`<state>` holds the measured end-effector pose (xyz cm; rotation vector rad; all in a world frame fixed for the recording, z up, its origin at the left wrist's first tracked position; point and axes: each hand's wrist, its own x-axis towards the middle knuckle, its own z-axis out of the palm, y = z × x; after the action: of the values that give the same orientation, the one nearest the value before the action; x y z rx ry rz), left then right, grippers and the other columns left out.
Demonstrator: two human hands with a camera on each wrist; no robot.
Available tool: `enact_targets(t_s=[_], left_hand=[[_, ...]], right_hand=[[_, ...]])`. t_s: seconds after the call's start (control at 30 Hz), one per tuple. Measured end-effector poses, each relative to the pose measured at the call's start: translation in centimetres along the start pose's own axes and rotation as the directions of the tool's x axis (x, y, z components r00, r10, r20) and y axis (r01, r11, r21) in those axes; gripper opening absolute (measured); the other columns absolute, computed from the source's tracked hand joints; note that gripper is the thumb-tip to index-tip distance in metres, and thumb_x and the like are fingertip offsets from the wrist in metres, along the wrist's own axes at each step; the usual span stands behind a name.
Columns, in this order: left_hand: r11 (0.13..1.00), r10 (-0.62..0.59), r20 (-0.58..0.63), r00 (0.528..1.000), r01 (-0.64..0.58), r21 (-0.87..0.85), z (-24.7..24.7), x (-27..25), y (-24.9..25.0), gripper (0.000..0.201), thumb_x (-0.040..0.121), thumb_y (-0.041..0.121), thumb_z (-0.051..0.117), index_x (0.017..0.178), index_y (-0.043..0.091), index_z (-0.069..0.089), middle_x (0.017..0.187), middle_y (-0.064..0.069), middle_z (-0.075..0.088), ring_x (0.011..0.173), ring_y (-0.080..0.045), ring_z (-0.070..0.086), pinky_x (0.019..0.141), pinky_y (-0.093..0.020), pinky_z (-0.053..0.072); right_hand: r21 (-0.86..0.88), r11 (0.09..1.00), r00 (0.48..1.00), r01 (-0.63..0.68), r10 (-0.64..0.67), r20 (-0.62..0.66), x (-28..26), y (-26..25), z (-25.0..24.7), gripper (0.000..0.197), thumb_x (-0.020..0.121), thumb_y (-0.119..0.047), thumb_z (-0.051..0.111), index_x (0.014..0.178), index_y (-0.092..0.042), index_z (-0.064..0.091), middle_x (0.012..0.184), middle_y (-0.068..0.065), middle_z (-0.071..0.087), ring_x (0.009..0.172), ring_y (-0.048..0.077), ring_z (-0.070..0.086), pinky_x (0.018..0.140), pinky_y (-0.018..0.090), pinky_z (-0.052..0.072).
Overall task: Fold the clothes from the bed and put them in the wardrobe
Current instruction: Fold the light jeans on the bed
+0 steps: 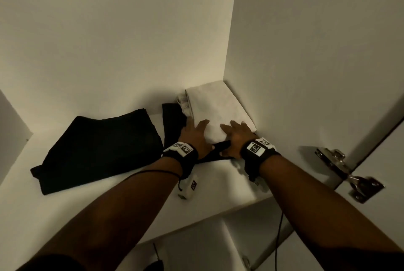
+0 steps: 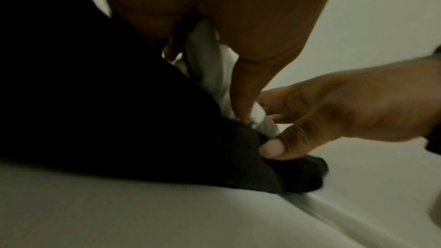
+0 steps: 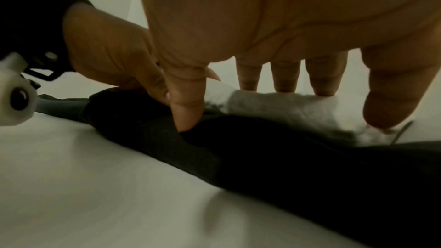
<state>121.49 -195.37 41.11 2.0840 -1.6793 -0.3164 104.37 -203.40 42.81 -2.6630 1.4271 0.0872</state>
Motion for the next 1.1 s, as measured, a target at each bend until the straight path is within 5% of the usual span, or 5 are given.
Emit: enact_targets(t_s=[0.2,0.43,0.8,0.97,1.1], left_hand=[[0.966,-0.053,0.265,0.963,-0.018,0.258,0.1,-0.7,0.4,0.126,0.069,0.07,0.077,0.161,0.033,-0.003,0.169,-0.001,-0.01,0.153,-0.036,0.019,0.12,-0.053,0.029],[0.934,-0.098,0.171,0.98,0.031,0.355,0.7,-1.8,1.4,0.124,0.071,0.069,0.077,0.161,0.029,0.002,0.169,-0.007,0.0,0.149,-0.036,0.027,0.12,-0.055,0.027],[0.932,-0.198,0.316,0.928,0.079,0.353,0.0,-10.7,3.7,0.118,0.076,0.074,0.07,0.161,0.036,-0.002,0.165,0.0,-0.028,0.153,-0.038,-0.015,0.123,-0.06,0.005],[0.93,-0.211,0.398,0.893,0.059,0.362,3.3,-16.9,2.1,0.128,0.067,0.085,0.067,0.158,0.041,-0.013,0.16,-0.006,-0.039,0.149,-0.04,-0.028,0.121,-0.061,-0.003],[0.907,-0.083,0.354,0.932,-0.076,0.413,5.3,-21.4,0.8,0.13,0.067,0.087,0.062,0.153,0.043,-0.024,0.164,-0.003,-0.032,0.152,-0.035,-0.023,0.12,-0.062,-0.006]], right_hand=[[-0.006,0.999,0.997,0.049,-0.048,0.065,0.4,1.5,0.0,0.123,0.067,-0.055,0.087,0.161,-0.037,0.009,0.169,0.007,0.005,0.154,0.039,0.005,0.123,0.056,0.019],[0.051,0.998,0.997,0.042,-0.045,0.055,0.7,1.0,0.6,0.123,0.068,-0.056,0.086,0.161,-0.036,0.009,0.169,0.005,0.001,0.154,0.039,-0.001,0.123,0.049,0.015],[0.084,0.992,0.992,0.09,-0.097,0.078,-4.2,0.3,3.4,0.132,0.071,-0.066,0.079,0.158,-0.036,-0.016,0.166,0.008,-0.023,0.153,0.042,-0.003,0.124,0.056,0.017],[0.106,0.987,0.984,0.12,-0.132,0.116,-10.4,-1.6,7.9,0.084,0.095,-0.07,0.043,0.16,-0.039,0.0,0.17,0.004,-0.003,0.156,0.032,0.001,0.123,0.056,0.01],[0.15,0.988,0.979,0.044,-0.013,-0.205,-16.7,-3.6,11.6,0.06,0.103,-0.058,0.024,0.159,-0.037,0.017,0.169,0.0,0.011,0.156,0.025,0.008,0.123,0.054,0.009]])
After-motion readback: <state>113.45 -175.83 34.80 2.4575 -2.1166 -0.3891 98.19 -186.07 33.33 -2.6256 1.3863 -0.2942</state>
